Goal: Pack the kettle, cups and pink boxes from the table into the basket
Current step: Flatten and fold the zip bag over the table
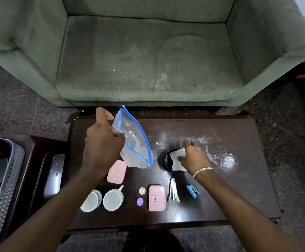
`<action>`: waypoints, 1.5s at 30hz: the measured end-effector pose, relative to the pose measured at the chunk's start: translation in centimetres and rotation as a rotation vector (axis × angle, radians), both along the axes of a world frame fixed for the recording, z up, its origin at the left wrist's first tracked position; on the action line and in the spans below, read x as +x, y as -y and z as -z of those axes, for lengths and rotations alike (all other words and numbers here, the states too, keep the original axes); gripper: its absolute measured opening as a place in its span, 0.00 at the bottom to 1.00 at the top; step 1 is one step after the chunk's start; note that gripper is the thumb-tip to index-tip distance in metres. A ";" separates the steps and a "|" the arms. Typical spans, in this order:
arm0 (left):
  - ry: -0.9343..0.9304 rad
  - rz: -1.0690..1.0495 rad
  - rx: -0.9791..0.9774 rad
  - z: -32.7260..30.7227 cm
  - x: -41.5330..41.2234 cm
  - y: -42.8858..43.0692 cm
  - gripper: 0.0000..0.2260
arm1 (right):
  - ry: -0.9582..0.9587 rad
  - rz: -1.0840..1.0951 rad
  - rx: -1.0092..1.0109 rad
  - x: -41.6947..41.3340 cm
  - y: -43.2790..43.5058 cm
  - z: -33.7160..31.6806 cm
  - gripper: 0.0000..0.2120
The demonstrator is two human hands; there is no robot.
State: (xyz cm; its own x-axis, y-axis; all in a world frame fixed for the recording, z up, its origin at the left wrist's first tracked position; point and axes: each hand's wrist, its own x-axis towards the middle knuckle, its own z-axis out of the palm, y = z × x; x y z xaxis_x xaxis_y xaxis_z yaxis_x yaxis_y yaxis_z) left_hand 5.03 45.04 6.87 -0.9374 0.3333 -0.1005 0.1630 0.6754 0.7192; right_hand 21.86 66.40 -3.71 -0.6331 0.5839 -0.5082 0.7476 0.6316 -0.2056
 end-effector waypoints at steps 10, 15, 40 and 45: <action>0.188 -0.080 0.232 -0.8 1.1 -1.2 0.20 | -0.803 -0.218 -0.104 -1.5 5.8 -11.1 0.29; 0.269 -0.139 0.365 -1.6 1.3 -1.5 0.21 | -0.513 -0.320 0.026 -3.3 6.8 -12.4 0.16; 0.823 0.117 0.687 4.4 -0.3 0.7 0.15 | -0.588 0.616 -1.577 -2.4 -0.5 -7.5 0.43; 0.841 0.044 0.672 6.0 0.1 1.0 0.16 | -0.711 0.735 -1.390 -0.2 3.9 -4.5 0.33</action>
State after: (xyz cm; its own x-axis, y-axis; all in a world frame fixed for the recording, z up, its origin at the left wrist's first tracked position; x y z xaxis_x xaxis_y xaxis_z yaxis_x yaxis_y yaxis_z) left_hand 5.10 44.04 0.89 -0.6392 0.5922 -0.4906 -0.5419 0.1057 0.8338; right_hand 21.62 62.49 0.81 -0.7625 0.2318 -0.6041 0.3035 -0.6964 -0.6503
